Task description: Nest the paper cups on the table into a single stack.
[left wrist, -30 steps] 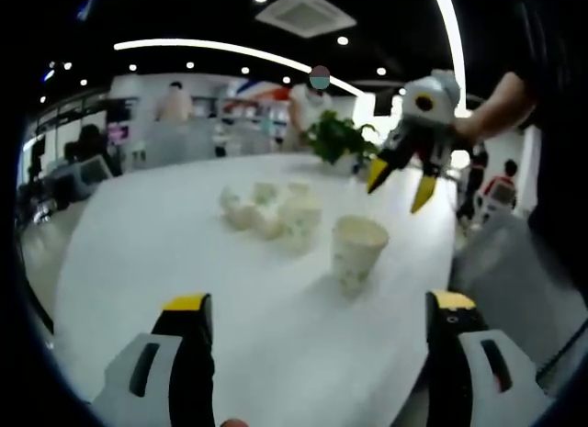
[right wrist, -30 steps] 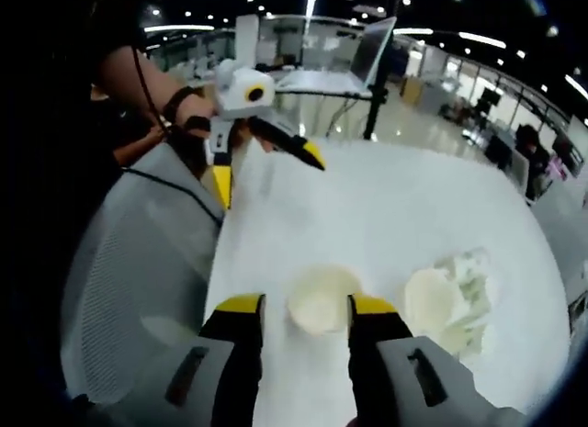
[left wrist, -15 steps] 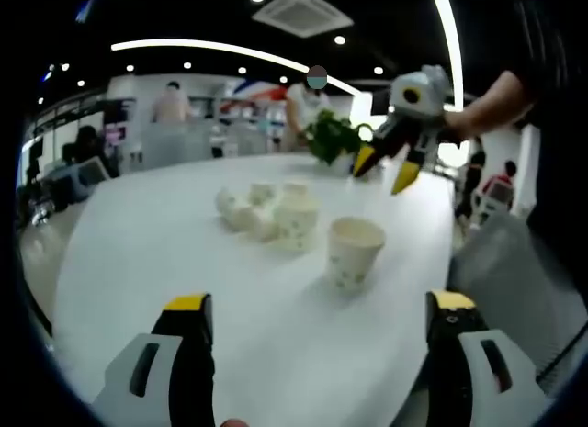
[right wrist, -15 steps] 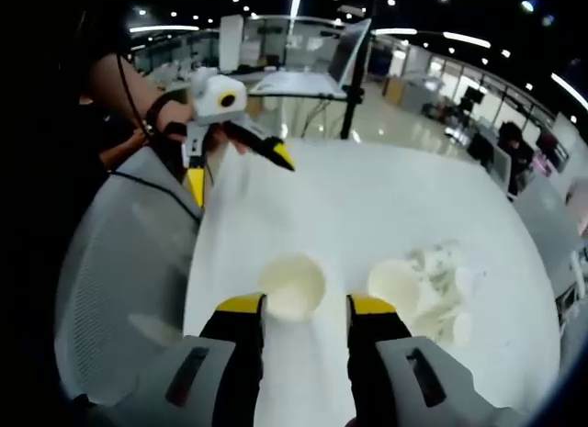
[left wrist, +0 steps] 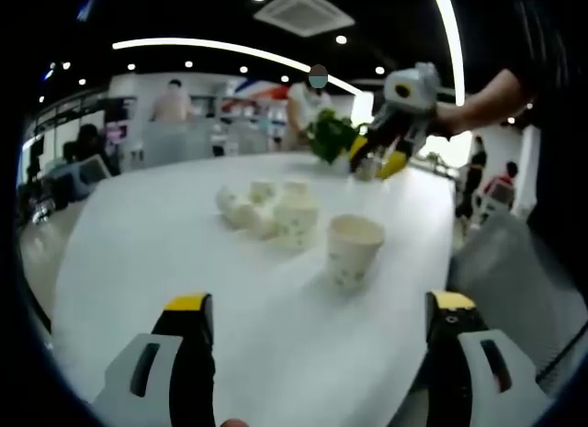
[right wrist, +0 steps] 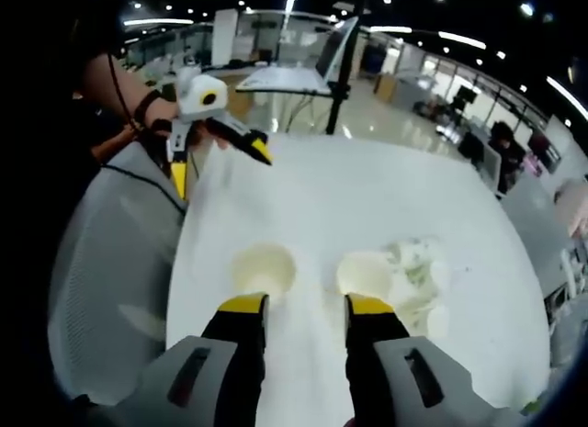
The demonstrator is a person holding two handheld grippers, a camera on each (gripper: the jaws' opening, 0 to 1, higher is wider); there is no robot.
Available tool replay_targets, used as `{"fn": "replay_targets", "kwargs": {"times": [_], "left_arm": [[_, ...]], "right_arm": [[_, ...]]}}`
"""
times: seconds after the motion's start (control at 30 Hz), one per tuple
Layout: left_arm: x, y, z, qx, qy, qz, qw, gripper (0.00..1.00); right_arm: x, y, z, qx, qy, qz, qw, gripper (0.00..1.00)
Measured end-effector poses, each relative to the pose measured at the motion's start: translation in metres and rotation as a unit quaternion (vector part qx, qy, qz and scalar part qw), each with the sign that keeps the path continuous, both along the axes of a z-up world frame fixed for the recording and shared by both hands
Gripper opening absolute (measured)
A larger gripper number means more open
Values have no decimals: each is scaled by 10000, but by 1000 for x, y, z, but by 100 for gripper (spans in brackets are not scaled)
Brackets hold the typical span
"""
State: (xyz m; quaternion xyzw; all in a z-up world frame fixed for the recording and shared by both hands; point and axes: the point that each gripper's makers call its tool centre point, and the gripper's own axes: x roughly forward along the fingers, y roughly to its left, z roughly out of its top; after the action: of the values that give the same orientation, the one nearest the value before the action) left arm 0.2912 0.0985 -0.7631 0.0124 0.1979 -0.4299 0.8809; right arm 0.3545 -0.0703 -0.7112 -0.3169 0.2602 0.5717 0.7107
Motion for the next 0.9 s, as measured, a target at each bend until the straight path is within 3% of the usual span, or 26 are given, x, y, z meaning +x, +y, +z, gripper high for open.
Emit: {"fn": "replay_targets", "kwargs": {"times": [0.9], "left_arm": [[0,8,-4,4,24,144,9999,94]], "right_arm": [[36,1,-7,-312,-99,187,9993,29]]}}
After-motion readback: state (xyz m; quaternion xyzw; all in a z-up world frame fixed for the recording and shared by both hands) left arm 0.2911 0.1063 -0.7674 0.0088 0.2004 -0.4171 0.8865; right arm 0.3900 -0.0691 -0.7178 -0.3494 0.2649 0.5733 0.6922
